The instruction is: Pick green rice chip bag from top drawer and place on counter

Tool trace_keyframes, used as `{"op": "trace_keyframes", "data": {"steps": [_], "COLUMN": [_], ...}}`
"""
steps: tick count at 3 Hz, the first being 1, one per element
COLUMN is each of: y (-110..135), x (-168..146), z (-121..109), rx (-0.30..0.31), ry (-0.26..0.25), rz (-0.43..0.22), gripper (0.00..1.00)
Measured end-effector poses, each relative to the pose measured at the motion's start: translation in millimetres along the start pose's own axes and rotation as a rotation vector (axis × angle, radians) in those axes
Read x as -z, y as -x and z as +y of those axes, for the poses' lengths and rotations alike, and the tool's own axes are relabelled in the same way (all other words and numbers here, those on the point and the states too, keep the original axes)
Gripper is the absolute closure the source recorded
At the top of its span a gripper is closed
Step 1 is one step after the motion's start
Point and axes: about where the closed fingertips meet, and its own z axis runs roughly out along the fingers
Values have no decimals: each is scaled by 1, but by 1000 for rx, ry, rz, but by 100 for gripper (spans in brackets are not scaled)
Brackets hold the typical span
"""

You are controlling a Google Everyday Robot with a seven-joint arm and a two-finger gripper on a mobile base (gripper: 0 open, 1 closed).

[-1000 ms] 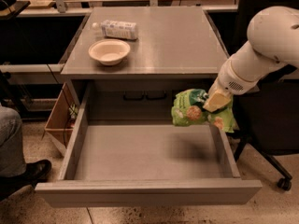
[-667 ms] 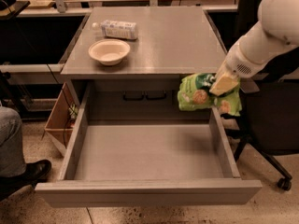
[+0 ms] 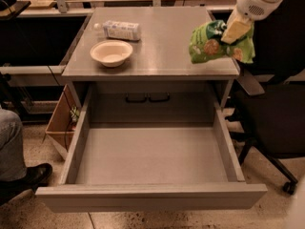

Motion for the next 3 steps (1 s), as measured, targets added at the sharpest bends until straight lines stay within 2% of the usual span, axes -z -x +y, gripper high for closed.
{"op": "trace_keyframes", "data": {"steps": [1, 2, 3], "y": [24, 24, 18], "x": [-6, -37, -74], "z": [-39, -69, -83], "rx": [13, -33, -78], "ry": [-50, -93, -109], "rz": [-41, -76, -111], "gripper": [100, 100, 100]}}
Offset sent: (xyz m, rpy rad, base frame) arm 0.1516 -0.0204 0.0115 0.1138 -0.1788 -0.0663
